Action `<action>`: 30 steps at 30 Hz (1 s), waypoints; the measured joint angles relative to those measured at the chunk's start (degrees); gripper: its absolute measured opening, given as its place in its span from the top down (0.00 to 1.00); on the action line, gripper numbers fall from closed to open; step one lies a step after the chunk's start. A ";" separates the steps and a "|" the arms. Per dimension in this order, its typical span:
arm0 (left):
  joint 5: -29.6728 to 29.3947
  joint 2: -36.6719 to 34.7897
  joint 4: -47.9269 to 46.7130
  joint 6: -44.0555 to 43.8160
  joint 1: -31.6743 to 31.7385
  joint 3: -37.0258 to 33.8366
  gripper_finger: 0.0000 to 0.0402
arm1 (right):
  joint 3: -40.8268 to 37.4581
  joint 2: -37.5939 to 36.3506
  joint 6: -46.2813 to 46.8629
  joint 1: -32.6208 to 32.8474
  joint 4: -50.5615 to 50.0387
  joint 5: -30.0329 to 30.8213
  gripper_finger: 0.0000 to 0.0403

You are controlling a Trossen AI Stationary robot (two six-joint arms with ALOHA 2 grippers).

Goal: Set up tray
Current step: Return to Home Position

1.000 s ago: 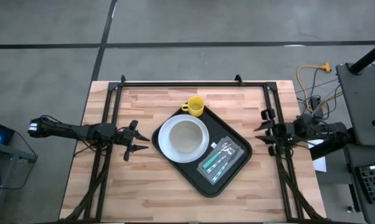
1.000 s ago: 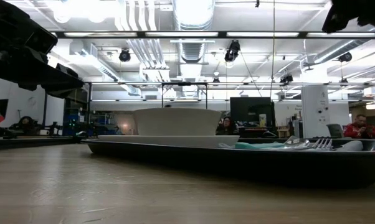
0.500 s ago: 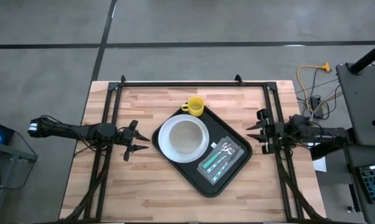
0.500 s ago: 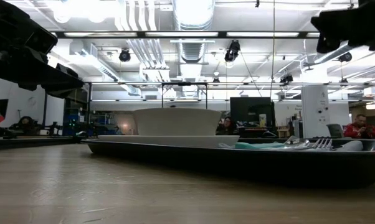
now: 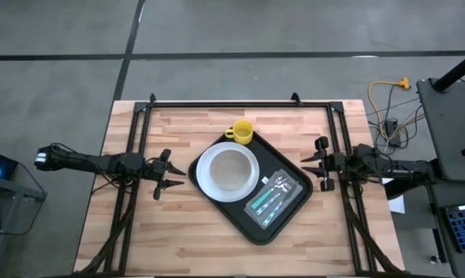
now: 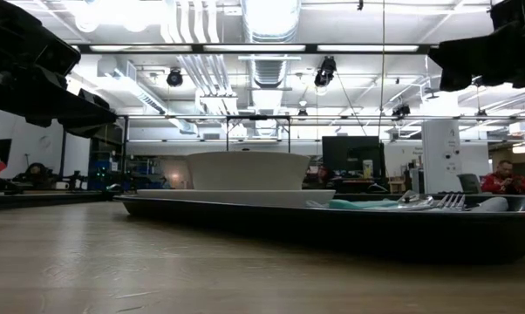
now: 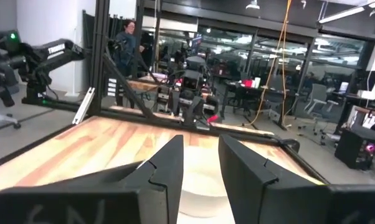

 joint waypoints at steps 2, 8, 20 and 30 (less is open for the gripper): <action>0.00 0.01 0.01 0.00 -0.01 0.00 0.66 | 0.00 -0.02 -0.40 -0.03 -1.32 0.02 0.77; 0.00 -0.01 0.02 0.00 -0.01 0.00 0.66 | 0.00 0.00 -1.36 -1.63 -5.45 0.33 0.78; 0.00 -0.01 0.01 0.00 0.00 0.00 0.66 | 0.11 2.36 -6.65 -2.93 -6.36 12.87 0.76; 0.00 -0.01 0.02 0.00 0.01 0.00 0.66 | 0.11 4.66 -12.17 -2.91 -6.38 12.74 0.79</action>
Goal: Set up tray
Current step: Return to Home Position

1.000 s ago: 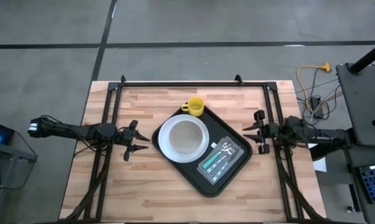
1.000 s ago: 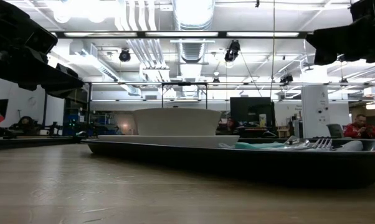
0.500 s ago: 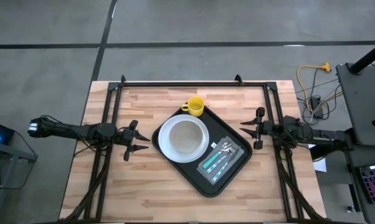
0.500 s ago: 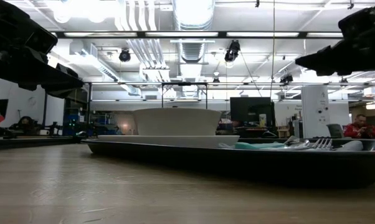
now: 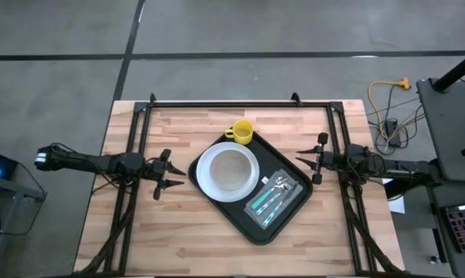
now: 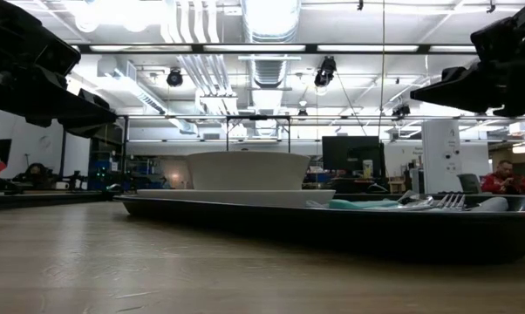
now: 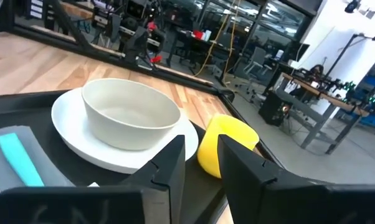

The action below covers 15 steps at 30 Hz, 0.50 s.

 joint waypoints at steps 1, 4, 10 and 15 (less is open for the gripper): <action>0.00 0.00 -0.01 0.00 -0.02 0.00 0.66 | 0.00 0.00 -0.46 0.00 0.00 -0.02 0.79; 0.00 0.00 -0.01 0.00 -0.01 0.00 0.66 | 0.00 -0.07 -1.61 0.00 0.02 -0.02 0.80; 0.00 0.00 0.01 0.00 0.01 0.00 0.66 | 0.00 -0.07 -4.72 0.02 0.02 -0.09 0.80; 0.00 0.00 -0.01 0.00 0.01 0.00 0.66 | 0.00 -0.06 -10.43 0.02 0.02 -0.20 0.79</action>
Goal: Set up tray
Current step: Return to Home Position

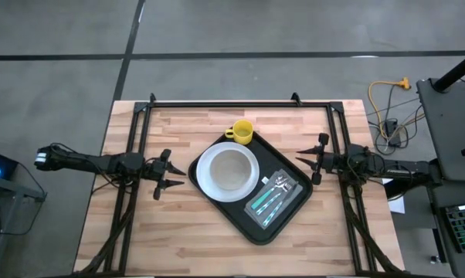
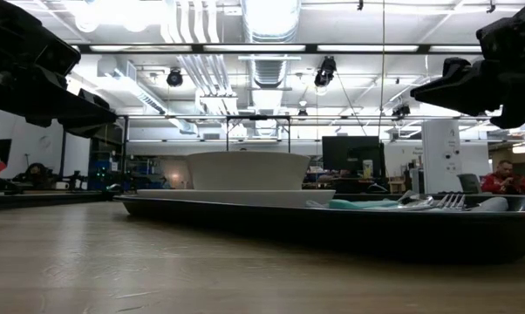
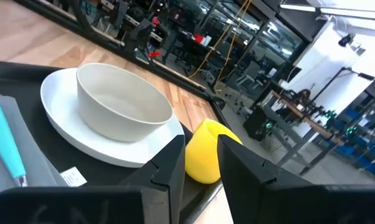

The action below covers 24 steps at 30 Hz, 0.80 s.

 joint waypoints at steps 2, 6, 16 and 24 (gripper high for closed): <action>0.00 0.00 -0.01 0.00 -0.02 0.00 0.66 | 0.00 -0.01 -0.91 0.00 0.00 0.00 0.78; 0.00 0.00 0.02 0.00 0.00 0.00 0.66 | 0.00 -0.01 0.33 0.00 0.00 0.00 0.77; 0.00 0.00 -0.01 0.00 -0.02 0.00 0.66 | 0.00 -0.01 0.70 0.00 0.00 0.01 0.80; 0.00 0.00 0.02 0.00 0.00 0.00 0.66 | 0.00 -0.01 0.83 0.00 0.01 0.02 0.80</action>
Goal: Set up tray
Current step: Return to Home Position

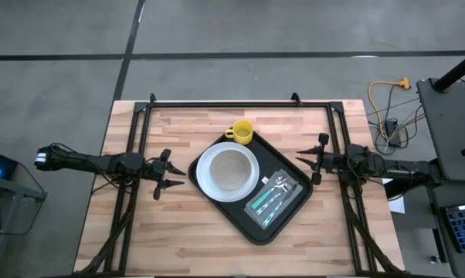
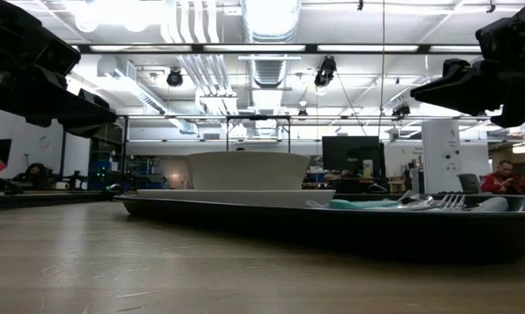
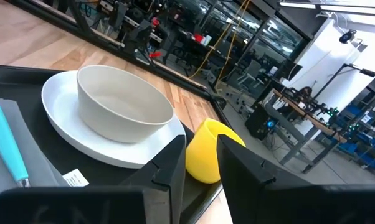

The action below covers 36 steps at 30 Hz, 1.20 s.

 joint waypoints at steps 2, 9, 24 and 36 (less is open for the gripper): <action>0.00 0.00 -0.01 0.00 -0.01 0.00 0.66 | 0.00 0.00 0.00 0.00 0.01 0.00 0.79; 0.00 0.00 0.00 0.00 -0.02 0.00 0.66 | 0.00 0.00 0.00 0.00 0.01 0.00 0.78; 0.00 0.00 0.00 0.00 -0.01 0.00 0.66 | 0.00 0.00 0.00 0.00 0.01 0.02 0.82; 0.00 0.01 -0.01 0.00 0.00 0.00 0.66 | 0.00 0.00 -0.02 0.00 0.01 0.02 0.79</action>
